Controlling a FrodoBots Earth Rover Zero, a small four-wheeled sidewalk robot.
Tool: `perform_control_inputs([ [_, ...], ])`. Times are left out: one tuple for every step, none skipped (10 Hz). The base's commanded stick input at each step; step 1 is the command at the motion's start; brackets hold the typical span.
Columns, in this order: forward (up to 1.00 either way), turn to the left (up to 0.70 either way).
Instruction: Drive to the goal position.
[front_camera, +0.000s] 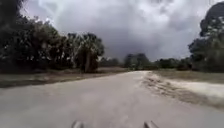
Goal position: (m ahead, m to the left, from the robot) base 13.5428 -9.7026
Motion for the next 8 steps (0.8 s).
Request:
perform_control_inputs([
  [0.85, 0.00],
  [0.85, 0.00],
  [0.85, 0.00],
  [0.85, 0.00],
  [0.85, 0.00],
  [0.85, 0.00],
  [0.85, 0.00],
  [0.85, 0.00],
])
